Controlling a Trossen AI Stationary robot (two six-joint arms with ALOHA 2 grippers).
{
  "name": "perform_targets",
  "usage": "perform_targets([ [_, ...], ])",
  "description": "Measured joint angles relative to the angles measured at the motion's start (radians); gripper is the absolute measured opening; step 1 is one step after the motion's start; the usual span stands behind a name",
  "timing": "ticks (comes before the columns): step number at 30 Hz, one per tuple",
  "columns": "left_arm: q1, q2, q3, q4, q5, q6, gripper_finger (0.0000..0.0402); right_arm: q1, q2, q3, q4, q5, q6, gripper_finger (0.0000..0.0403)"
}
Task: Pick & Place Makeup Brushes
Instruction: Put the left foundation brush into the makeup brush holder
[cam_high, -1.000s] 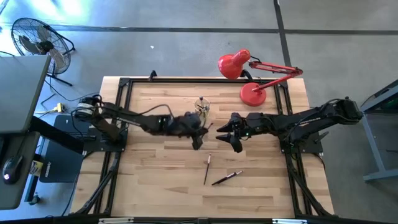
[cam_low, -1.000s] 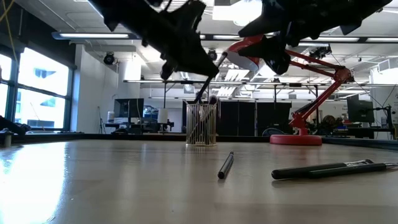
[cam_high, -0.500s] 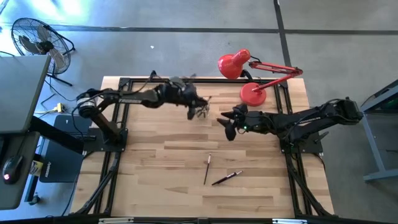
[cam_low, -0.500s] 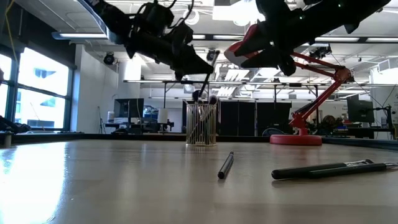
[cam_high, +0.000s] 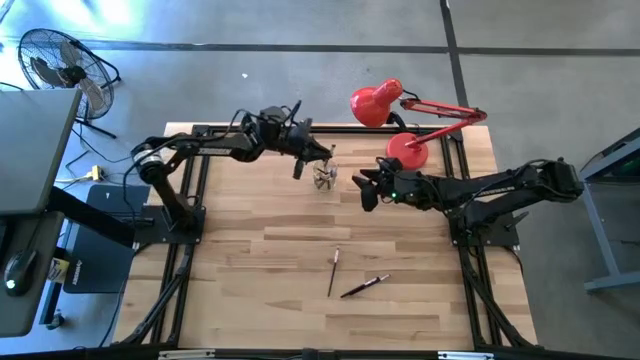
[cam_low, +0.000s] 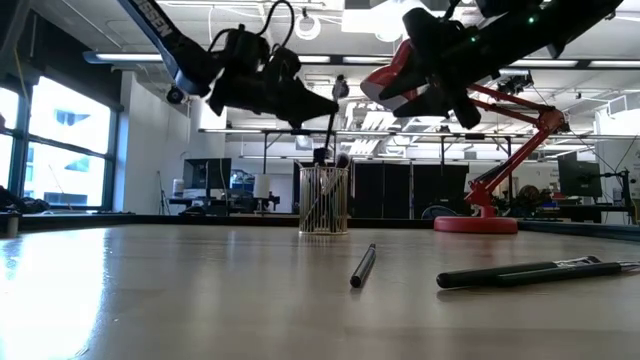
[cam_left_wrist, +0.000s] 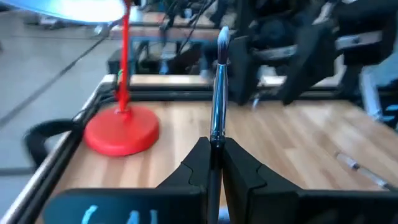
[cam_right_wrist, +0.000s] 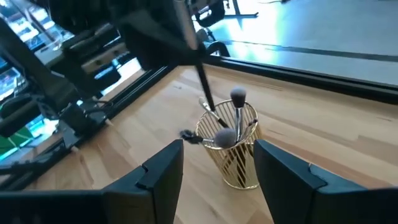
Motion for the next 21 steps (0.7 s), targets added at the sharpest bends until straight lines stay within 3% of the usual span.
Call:
perform_targets([
  [4, 0.0, 0.064, 0.004, 0.11, 0.063, -0.049, 0.0012, -0.012, 0.0, 0.0, 0.005, 0.0, 0.029, 0.0189],
  [21, 0.019, 0.165, 0.002, 0.057, 0.071, 0.007, 0.0024, -0.012, 0.0, 0.0, 0.026, 0.05, 0.052, 0.0188],
])
